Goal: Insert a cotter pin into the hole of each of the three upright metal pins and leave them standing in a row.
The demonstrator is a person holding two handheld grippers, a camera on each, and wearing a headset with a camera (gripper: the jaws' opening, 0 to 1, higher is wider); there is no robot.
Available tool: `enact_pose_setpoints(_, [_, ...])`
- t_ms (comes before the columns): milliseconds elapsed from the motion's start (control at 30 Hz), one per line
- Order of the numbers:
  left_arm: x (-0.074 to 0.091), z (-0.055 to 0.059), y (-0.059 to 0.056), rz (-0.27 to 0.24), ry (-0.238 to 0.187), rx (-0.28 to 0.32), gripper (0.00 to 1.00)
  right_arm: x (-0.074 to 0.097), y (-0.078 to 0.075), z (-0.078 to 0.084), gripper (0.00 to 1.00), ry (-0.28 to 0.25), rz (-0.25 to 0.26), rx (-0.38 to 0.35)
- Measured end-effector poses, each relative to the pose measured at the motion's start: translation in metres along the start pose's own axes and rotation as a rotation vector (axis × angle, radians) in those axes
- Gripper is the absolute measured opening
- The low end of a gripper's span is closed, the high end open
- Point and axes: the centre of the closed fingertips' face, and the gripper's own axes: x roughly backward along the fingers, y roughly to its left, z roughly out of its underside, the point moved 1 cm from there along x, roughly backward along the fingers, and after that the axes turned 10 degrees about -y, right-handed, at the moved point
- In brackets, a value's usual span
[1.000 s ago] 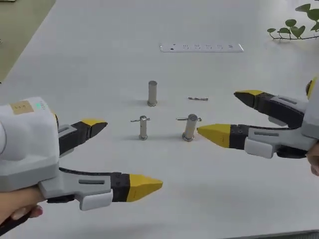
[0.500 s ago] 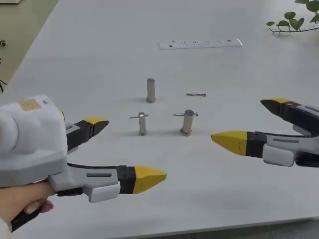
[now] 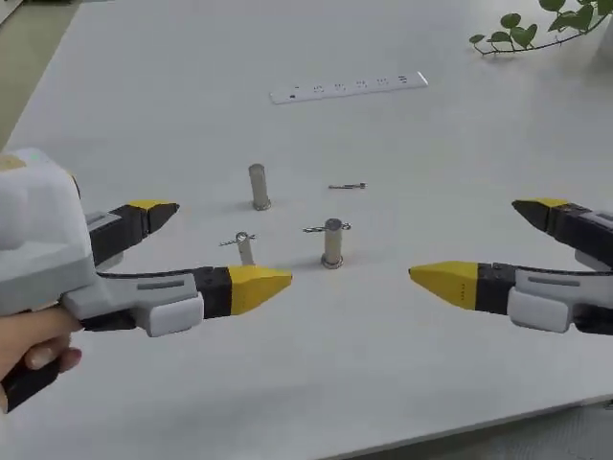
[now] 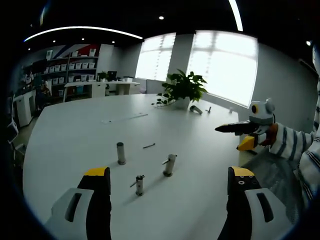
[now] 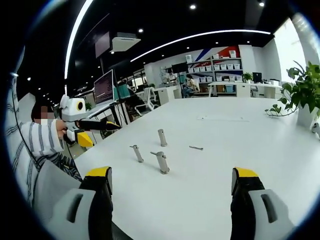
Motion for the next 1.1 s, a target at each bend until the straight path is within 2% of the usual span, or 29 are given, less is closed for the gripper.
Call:
enact_pose_setpoints(100, [-0.007, -0.003, 0.005, 0.0, 0.015, -0.03, 0.96, 0.004, 0.0, -0.001, 0.98, -0.003, 0.007, -0.007])
enact_pose_setpoints(200, [-0.016, -0.007, 0.01, 0.009, 0.02, -0.036, 0.96, 0.008, -0.003, -0.002, 0.98, -0.012, 0.031, -0.025])
enact_pose_setpoints(333, [-0.026, -0.013, 0.019, 0.014, 0.024, -0.048, 0.93, 0.01, -0.002, -0.002, 0.97, -0.013, 0.03, -0.036])
enact_pose_setpoints(433, [-0.033, -0.018, 0.029, 0.018, 0.033, -0.063, 0.91, 0.011, -0.002, -0.003, 0.97, -0.007, 0.031, -0.026])
enact_pose_setpoints(600, [-0.046, -0.023, 0.056, 0.0, 0.052, -0.083, 0.85, 0.01, -0.002, -0.005, 0.97, -0.022, 0.041, -0.045])
enact_pose_setpoints(667, [-0.049, -0.023, 0.059, -0.006, 0.062, -0.089, 0.83, 0.01, -0.002, -0.005, 0.96, -0.022, 0.045, -0.049])
enact_pose_setpoints(800, [-0.059, -0.017, 0.073, 0.016, 0.119, -0.125, 0.82, 0.01, 0.0, 0.0, 0.96, -0.004, 0.045, -0.051])
enact_pose_setpoints(933, [-0.071, -0.015, 0.085, 0.023, 0.151, -0.144, 0.77, 0.011, 0.0, 0.004, 0.96, 0.015, 0.053, -0.048])
enact_pose_setpoints(1100, [-0.083, -0.006, 0.093, 0.043, 0.195, -0.178, 0.69, 0.012, 0.001, 0.005, 0.95, 0.021, 0.065, -0.053])
